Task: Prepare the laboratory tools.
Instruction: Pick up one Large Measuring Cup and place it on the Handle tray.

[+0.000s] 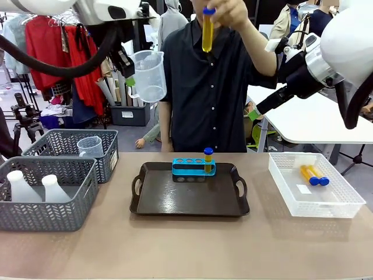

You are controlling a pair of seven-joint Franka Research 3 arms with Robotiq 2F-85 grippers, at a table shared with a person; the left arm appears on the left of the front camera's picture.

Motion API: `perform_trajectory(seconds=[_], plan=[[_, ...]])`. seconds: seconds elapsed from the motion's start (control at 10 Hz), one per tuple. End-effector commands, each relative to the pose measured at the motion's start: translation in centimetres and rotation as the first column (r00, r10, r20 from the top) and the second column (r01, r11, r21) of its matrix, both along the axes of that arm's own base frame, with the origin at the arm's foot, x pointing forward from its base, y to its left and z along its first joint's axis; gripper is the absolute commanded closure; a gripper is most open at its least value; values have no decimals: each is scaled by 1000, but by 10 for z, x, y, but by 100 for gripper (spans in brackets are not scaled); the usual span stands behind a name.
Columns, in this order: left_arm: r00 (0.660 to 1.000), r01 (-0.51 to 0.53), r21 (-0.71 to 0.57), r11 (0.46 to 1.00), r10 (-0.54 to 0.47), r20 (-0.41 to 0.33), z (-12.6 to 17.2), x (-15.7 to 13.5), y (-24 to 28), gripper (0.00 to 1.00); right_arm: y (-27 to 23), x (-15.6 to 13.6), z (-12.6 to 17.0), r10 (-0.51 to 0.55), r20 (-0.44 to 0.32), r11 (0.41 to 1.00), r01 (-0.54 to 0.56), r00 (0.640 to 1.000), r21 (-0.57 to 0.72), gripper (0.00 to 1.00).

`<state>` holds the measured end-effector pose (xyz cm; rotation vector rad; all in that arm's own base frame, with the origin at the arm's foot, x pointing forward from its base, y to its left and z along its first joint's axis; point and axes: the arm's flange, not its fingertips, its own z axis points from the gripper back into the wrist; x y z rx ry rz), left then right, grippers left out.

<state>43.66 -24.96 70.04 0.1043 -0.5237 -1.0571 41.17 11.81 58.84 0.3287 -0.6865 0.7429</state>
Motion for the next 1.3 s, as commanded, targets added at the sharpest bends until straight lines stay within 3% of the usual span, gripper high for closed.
perform_trajectory(seconds=[0.0,0.5,1.2], plan=[[996,91,1,996,-91,9,-9,-2,-10,100,1,0,1,1,-3,1000,-1,1000,14,0],[981,195,5,981,-195,-24,-46,14,-49,100,1,0,1,1,-3,1000,-1,1000,14,0],[950,277,-38,960,-280,-139,-110,26,-78,100,1,0,1,1,-3,1000,-1,1000,14,0]])
